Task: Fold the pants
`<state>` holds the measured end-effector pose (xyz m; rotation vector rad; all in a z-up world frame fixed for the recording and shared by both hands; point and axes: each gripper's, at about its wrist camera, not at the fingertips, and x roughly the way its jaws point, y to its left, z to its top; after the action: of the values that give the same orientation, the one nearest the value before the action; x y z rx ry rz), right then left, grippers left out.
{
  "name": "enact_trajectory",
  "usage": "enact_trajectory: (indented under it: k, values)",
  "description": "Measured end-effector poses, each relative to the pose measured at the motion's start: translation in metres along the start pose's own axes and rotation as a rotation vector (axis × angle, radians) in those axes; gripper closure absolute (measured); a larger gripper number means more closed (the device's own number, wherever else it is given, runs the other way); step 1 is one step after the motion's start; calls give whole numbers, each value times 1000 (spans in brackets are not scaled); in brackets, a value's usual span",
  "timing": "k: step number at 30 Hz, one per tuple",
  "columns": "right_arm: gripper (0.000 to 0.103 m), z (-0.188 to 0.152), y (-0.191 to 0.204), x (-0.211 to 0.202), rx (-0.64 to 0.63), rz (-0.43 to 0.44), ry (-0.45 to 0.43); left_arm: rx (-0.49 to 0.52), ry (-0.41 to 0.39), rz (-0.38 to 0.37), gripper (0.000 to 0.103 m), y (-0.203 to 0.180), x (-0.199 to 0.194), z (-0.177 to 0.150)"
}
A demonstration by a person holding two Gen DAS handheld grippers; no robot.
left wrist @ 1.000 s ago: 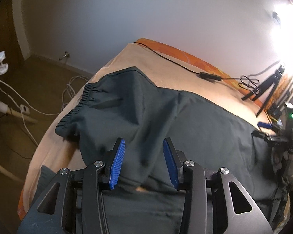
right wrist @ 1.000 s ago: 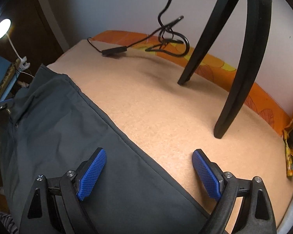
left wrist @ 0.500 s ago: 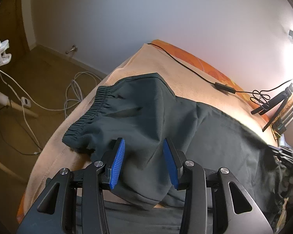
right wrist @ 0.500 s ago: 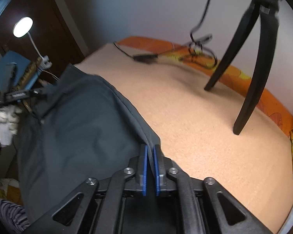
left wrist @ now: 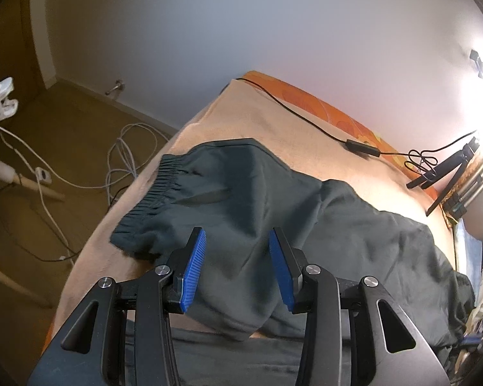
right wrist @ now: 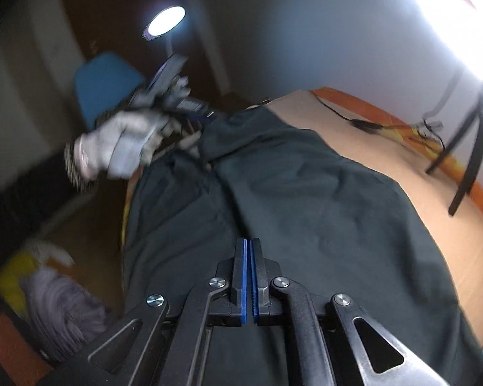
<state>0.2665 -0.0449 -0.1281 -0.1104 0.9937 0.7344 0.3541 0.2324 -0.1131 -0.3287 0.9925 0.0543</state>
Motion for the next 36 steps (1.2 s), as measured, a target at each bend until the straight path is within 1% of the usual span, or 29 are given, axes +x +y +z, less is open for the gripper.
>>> enact_trajectory:
  k: [1, 3, 4, 5, 6, 8, 9, 10, 11, 13, 15, 17, 20, 22, 24, 25, 26, 27, 28, 29, 30, 33, 36]
  values:
    - [102, 0, 1, 3, -13, -20, 8, -3, 3, -10, 60, -4, 2, 2]
    - [89, 3, -13, 7, 8, -54, 14, 9, 2, -13, 60, -11, 5, 3]
    - [69, 6, -25, 8, 28, -90, 7, 24, 1, -9, 60, -16, 6, 3]
    - [55, 6, -36, 7, 38, -123, -4, 36, 0, -7, 60, -19, 7, 3]
    - [53, 8, -54, 9, 56, -150, -7, 48, 0, -4, 60, -22, 9, 2]
    - [52, 13, -87, 11, 114, -184, -7, 57, 5, 0, 60, -25, 13, 0]
    - [50, 14, -104, 13, 147, -186, -2, 56, 9, 1, 60, -25, 16, -1]
    - [45, 14, -117, 14, 172, -182, 3, 53, 13, -1, 60, -25, 18, -1]
    - [43, 15, -134, 18, 196, -178, 15, 49, 15, -2, 60, -25, 20, -1]
    - [42, 16, -156, 21, 215, -209, 25, 44, 19, 0, 60, -24, 23, -1]
    - [41, 18, -168, 27, 232, -214, 31, 42, 22, 0, 60, -24, 25, 0]
    - [35, 21, -181, 39, 249, -185, 43, 40, 22, 3, 60, -23, 26, 1]
    - [34, 24, -185, 54, 226, -148, 67, 38, 21, 8, 60, -22, 27, 3]
    - [34, 25, -180, 69, 189, -147, 92, 27, 21, 11, 59, -18, 27, 4]
    - [46, 25, -173, 81, 162, -137, 108, 22, 20, 14, 59, -16, 27, 5]
    - [62, 22, -168, 85, 151, -134, 112, 23, 20, 17, 59, -16, 26, 5]
    - [74, 22, -165, 89, 143, -133, 122, 23, 19, 18, 59, -14, 25, 5]
    - [76, 22, -162, 93, 140, -135, 131, 24, 19, 20, 59, -13, 25, 5]
    - [85, 22, -158, 94, 132, -133, 133, 24, 18, 23, 59, -12, 24, 5]
    - [98, 22, -155, 95, 124, -128, 130, 23, 17, 24, 59, -11, 23, 5]
    - [100, 23, -148, 93, 111, -131, 128, 20, 15, 25, 59, -9, 21, 5]
    - [102, 26, -127, 79, 96, -141, 87, 10, 12, 25, 59, -4, 17, 5]
    - [103, 31, -96, 49, 89, -91, 18, -10, 3, 15, 59, 2, 10, 7]
